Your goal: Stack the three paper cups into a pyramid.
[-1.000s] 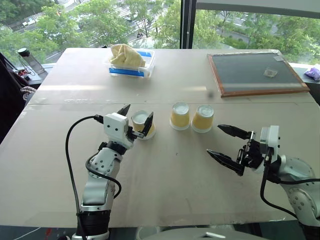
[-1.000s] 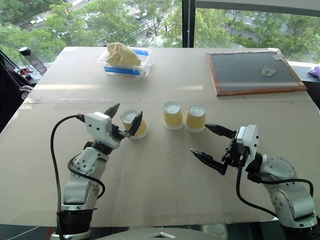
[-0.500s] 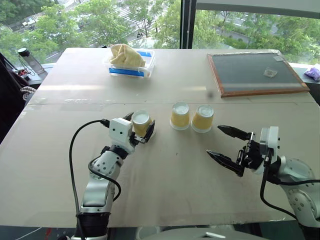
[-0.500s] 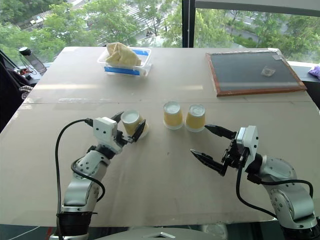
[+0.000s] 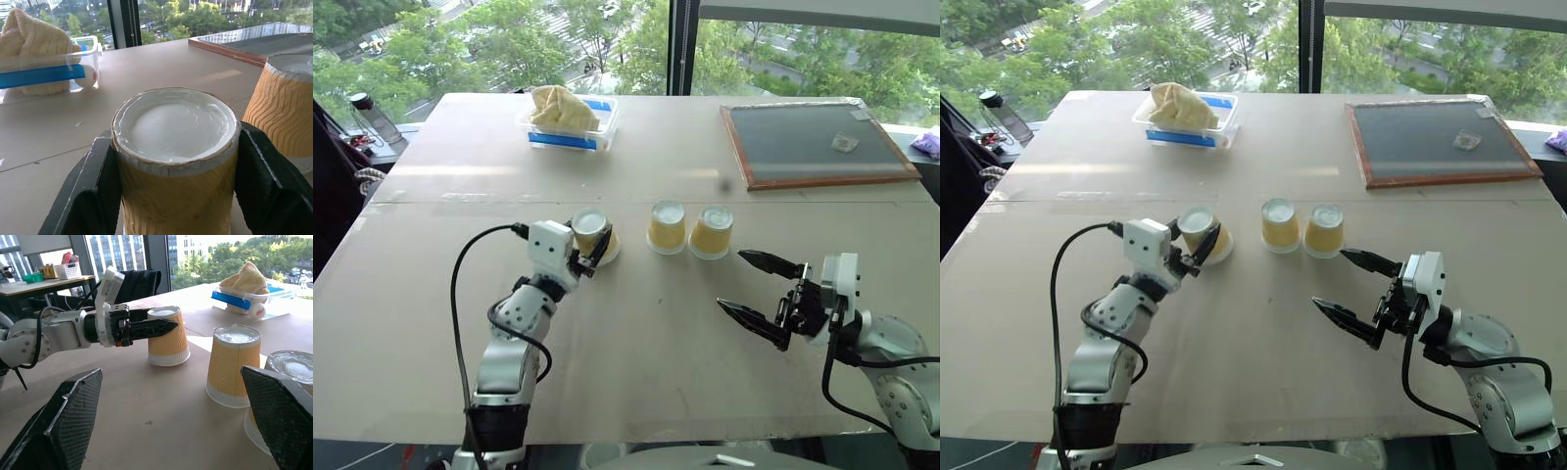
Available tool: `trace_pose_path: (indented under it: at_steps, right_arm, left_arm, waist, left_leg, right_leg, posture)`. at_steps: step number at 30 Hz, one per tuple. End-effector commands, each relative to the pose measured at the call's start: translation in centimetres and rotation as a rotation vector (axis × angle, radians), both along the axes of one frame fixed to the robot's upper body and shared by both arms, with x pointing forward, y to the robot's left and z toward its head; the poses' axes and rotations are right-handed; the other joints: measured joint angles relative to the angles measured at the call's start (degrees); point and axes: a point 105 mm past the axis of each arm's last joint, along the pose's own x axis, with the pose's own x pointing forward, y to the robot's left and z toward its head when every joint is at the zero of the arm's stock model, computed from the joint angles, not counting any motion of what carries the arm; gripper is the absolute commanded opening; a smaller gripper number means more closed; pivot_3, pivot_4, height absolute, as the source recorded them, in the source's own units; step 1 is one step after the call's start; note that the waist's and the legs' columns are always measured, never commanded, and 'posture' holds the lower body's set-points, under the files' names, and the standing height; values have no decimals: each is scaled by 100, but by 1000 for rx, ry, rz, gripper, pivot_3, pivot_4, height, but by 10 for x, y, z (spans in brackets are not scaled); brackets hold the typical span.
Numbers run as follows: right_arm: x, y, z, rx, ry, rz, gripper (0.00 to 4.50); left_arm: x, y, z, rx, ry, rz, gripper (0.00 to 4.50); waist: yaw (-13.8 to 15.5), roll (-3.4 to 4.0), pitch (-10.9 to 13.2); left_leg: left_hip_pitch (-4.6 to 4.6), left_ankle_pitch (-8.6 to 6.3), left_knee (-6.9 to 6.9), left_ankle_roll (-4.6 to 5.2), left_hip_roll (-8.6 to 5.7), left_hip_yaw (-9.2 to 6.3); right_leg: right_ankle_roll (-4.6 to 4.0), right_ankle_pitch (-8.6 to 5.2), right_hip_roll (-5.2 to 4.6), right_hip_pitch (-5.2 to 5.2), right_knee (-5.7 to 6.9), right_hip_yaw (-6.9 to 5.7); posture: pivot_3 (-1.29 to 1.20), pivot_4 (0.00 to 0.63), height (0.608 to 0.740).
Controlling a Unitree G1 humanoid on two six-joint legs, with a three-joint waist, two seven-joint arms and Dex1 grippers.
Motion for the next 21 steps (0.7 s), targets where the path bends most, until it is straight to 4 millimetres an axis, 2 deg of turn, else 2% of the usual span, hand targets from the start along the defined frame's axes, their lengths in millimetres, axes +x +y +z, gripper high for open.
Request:
trace_pose_path:
  at_steps: [1, 9, 14, 21]
  right_arm:
    - [5, -13, 18, 33, -92, -106, 4500]
    - [1, -35, 23, 85, -189, -290, 4500]
    - [-4, -40, 31, 132, -252, -348, 4500]
    - [-19, -43, 46, 250, -339, -391, 4500]
  left_arm:
    - [6, -19, 48, -46, -72, -115, 2422]
    - [28, -88, 102, 63, -39, -499, 2422]
    - [35, -105, 106, 113, -36, -604, 2422]
    - [40, -124, 103, 167, -33, -704, 2422]
  waist:
    - [19, 0, 0]
    - [70, -2, 2]
    - [-71, 4, 1]
    - [-69, 7, 4]
  left_leg:
    - [0, 0, 1, 0, 0, 0]
    - [-12, 1, 2, -2, -8, -8]
    - [-4, 1, -2, -2, -6, 3]
    - [-9, 1, -2, -2, -5, -3]
  right_leg:
    - [0, 0, 0, 0, 0, -1]
    - [0, -1, 2, 0, 2, -12]
    - [1, -1, 2, -1, 0, -2]
    - [0, -2, 6, -3, 1, -5]
  posture:
    - [0, 150, 740]
    - [0, 150, 740]
    - [0, 150, 740]
    - [0, 150, 740]
